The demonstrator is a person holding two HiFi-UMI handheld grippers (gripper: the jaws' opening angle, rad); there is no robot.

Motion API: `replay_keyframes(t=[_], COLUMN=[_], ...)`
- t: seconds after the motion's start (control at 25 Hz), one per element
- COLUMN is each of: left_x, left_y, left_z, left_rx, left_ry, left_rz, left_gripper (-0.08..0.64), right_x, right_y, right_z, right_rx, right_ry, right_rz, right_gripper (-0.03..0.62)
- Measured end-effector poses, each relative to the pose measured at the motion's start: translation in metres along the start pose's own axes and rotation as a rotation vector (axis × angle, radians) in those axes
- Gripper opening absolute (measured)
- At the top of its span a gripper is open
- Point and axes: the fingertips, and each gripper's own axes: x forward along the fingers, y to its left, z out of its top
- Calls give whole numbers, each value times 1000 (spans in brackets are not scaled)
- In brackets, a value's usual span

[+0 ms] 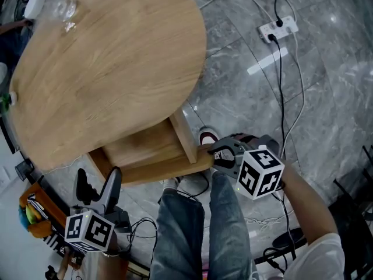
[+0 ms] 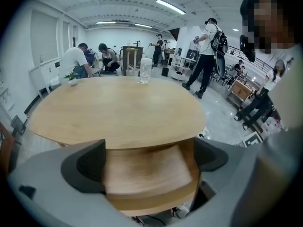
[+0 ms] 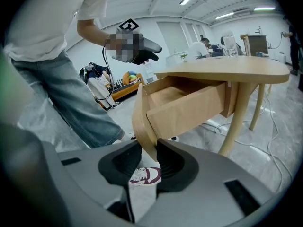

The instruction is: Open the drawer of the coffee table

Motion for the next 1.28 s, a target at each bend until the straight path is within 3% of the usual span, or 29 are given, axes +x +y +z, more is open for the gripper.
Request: replay_keyframes(t=[0.44, 1.28], left_x=[-3, -15], left_y=[5, 24], left_z=[-4, -20], left_rx=[-14, -17], left_ry=[-8, -17], left_rz=[5, 7], left_gripper=[574, 574], right_x=[8, 30], right_y=[21, 18], right_z=[-19, -46], right_rx=[9, 15], right_ry=[51, 163], right_rz=[40, 51], right_gripper=[106, 133])
